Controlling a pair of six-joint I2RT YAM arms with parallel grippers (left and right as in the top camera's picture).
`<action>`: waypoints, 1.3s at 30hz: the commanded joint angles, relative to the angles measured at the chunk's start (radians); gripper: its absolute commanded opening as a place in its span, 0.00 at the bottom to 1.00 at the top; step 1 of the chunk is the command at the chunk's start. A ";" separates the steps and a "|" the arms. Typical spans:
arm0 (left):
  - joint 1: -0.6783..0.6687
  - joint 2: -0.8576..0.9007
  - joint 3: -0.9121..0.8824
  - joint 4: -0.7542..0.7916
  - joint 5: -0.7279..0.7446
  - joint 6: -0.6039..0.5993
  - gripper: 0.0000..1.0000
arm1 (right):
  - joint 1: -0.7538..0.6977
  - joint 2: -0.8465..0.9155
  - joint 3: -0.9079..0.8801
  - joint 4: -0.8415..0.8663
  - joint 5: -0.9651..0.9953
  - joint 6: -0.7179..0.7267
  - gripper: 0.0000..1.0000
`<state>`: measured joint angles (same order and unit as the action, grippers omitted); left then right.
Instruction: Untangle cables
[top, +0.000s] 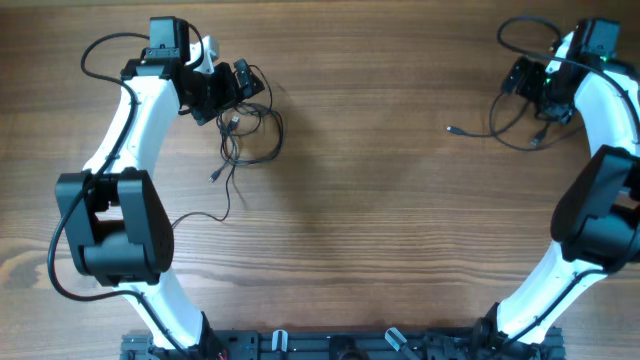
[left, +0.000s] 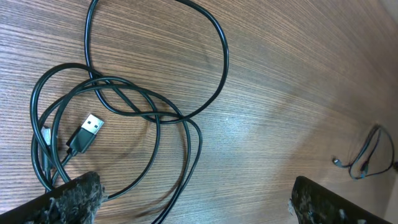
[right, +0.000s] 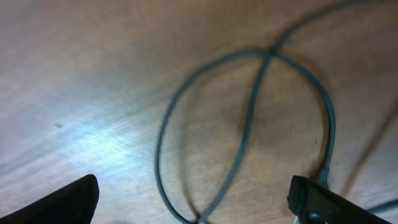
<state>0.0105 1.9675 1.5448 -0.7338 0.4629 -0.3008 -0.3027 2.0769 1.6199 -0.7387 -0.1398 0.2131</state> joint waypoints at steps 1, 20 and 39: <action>0.005 0.009 0.009 0.000 0.015 0.002 1.00 | 0.008 0.048 -0.011 -0.036 0.027 0.030 1.00; 0.005 0.009 0.009 0.000 0.015 0.002 1.00 | 0.166 0.076 -0.012 -0.044 -0.408 -0.179 1.00; 0.010 0.009 0.009 0.054 -0.114 -0.018 0.92 | 0.653 0.076 -0.012 0.082 -0.399 -0.048 1.00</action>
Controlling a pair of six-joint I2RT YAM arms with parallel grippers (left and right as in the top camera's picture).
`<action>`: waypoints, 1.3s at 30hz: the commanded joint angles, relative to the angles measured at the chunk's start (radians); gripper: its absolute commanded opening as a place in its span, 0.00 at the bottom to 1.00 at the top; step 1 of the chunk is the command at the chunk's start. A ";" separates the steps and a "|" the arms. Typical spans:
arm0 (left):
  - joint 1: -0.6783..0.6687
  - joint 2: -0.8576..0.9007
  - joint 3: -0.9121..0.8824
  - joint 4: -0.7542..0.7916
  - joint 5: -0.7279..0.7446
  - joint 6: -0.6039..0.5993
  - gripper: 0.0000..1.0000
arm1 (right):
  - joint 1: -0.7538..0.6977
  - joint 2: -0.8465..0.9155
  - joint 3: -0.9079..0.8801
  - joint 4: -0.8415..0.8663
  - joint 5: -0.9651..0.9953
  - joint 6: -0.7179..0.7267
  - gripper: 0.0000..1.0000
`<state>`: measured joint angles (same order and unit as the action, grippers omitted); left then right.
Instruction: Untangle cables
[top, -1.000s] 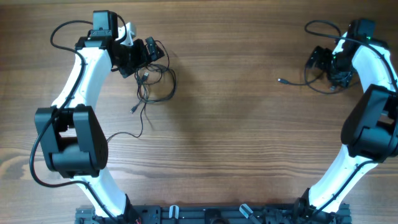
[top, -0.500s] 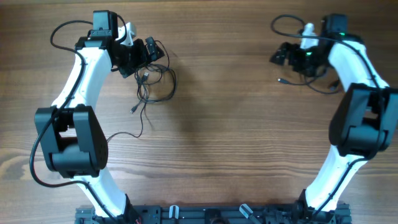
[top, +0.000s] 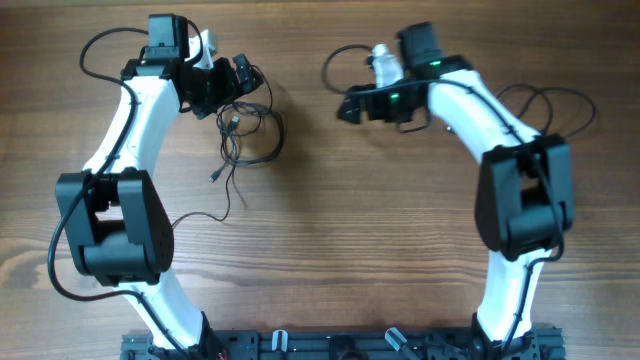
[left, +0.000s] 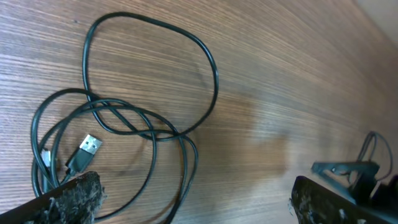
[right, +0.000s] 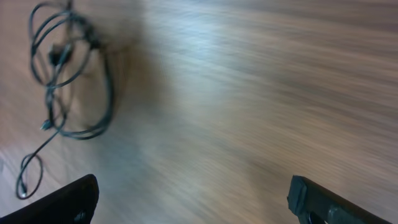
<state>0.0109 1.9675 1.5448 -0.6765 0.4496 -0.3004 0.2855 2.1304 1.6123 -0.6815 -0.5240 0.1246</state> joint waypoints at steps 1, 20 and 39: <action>0.009 0.009 0.009 -0.013 -0.154 -0.030 0.89 | 0.087 0.023 -0.005 0.037 -0.006 0.040 1.00; 0.007 0.011 -0.006 -0.081 -0.399 -0.054 0.80 | 0.286 0.023 -0.005 0.172 0.256 0.112 1.00; 0.007 0.033 -0.183 0.279 -0.421 -0.048 0.30 | 0.286 0.023 -0.005 0.133 0.379 0.111 1.00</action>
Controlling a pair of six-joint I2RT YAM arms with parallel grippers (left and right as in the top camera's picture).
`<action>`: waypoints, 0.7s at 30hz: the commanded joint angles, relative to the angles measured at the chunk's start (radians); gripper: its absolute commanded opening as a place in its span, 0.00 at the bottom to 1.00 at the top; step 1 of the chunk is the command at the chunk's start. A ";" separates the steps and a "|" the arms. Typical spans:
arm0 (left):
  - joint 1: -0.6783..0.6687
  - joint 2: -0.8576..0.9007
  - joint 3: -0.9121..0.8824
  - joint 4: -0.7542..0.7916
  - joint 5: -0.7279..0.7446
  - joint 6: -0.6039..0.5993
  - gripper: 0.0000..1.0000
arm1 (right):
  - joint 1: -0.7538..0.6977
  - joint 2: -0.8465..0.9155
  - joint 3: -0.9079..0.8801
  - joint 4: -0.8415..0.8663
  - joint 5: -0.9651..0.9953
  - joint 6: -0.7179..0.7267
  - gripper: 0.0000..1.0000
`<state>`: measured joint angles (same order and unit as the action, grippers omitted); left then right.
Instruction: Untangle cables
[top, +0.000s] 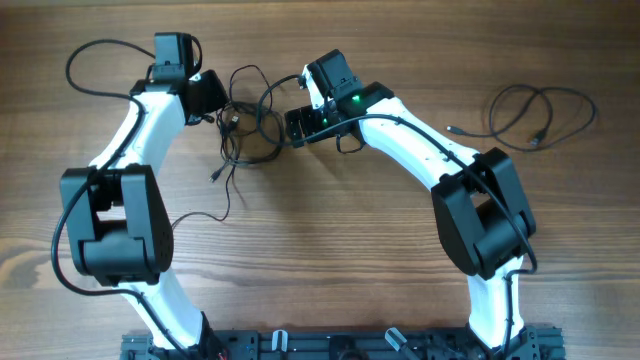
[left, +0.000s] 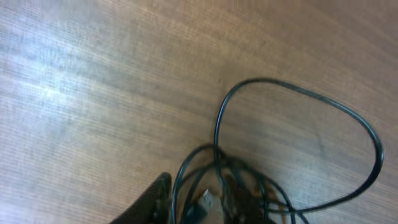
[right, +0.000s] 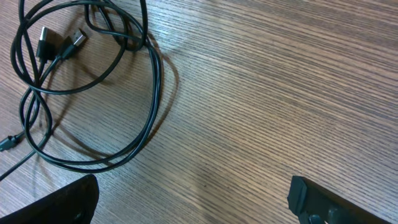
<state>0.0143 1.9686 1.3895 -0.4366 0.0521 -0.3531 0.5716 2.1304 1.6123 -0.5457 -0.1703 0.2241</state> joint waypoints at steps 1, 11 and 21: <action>0.003 0.036 -0.030 0.045 -0.024 0.005 0.31 | 0.000 0.023 -0.005 -0.005 0.025 0.011 1.00; 0.003 0.118 -0.030 0.040 -0.023 0.005 0.26 | 0.000 0.023 -0.005 -0.009 0.025 0.012 1.00; 0.004 0.021 -0.027 0.003 0.003 0.005 0.04 | 0.000 0.023 -0.005 -0.009 0.025 0.012 1.00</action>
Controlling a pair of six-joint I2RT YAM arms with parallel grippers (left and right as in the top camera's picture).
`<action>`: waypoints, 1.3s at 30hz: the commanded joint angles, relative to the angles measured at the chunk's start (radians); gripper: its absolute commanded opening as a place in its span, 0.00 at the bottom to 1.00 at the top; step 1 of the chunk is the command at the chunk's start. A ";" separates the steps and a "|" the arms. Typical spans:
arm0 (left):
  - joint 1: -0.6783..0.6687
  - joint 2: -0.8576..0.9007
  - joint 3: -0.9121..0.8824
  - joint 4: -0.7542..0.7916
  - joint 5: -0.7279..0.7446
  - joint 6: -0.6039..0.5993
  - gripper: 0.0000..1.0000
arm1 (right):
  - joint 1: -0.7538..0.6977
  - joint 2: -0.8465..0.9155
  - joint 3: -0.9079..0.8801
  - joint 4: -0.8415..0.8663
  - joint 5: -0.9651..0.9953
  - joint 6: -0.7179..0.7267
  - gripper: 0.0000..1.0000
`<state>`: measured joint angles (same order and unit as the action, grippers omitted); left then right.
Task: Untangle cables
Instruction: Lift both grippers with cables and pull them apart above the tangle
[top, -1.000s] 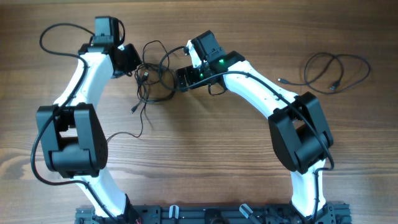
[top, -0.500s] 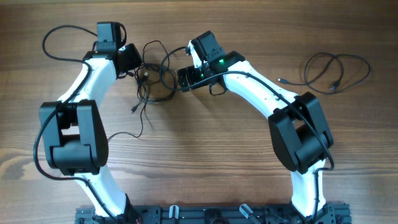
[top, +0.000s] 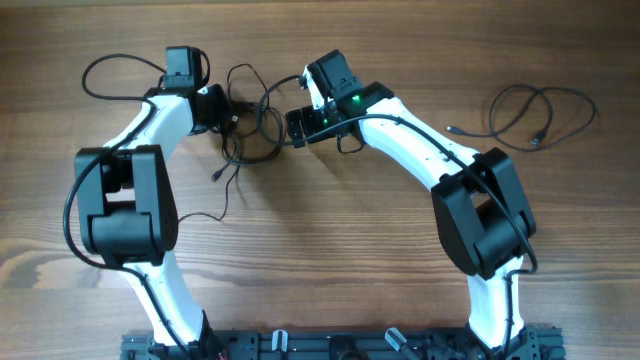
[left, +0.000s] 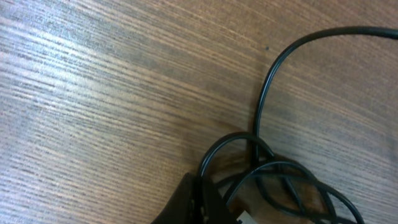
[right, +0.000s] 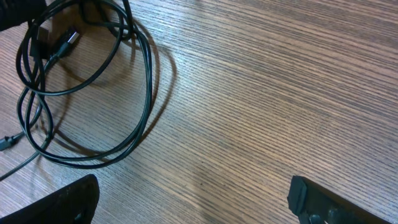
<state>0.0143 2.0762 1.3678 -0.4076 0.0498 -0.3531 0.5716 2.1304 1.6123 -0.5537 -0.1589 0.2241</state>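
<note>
A tangle of black cable (top: 245, 130) with USB plugs lies at the back left of the wooden table. My left gripper (top: 222, 112) is at the tangle's left edge; in the left wrist view its fingers (left: 198, 200) are pressed together where a cable loop (left: 256, 124) runs down to them. My right gripper (top: 293, 128) hovers just right of the tangle, and in its own view it (right: 199, 199) is wide open over bare wood, with the cable loops (right: 150, 74) at the upper left.
A second black cable (top: 540, 88) lies by itself at the back right. A thin tail of the tangle (top: 226, 195) trails toward the front beside the left arm. Wooden table (top: 340, 240) spreads in front of both grippers.
My left gripper has moved lower and closer into the tangle's left edge, and its fingers are now together at the cable. The loops and plugs shifted slightly. The right gripper has not moved.
First my left gripper was open over the tangle and the right was at the far right over the second cable. Then the right arm was at the middle, that cable left lying. Later it stood open beside the tangle, and the left has now shut there.
</note>
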 joint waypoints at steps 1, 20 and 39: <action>0.004 -0.116 -0.005 -0.039 0.011 0.005 0.04 | 0.000 0.023 -0.005 -0.001 0.014 0.012 1.00; 0.003 -0.590 -0.006 -0.185 0.157 0.010 0.04 | -0.077 -0.122 0.034 0.077 -0.329 -0.012 0.97; 0.003 -0.568 -0.006 -0.214 0.827 0.268 0.04 | -0.163 -0.173 0.026 0.013 -0.563 -0.120 0.92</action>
<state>0.0143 1.5047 1.3613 -0.6281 0.7025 -0.1516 0.4068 1.9579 1.6360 -0.5461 -0.7177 0.1421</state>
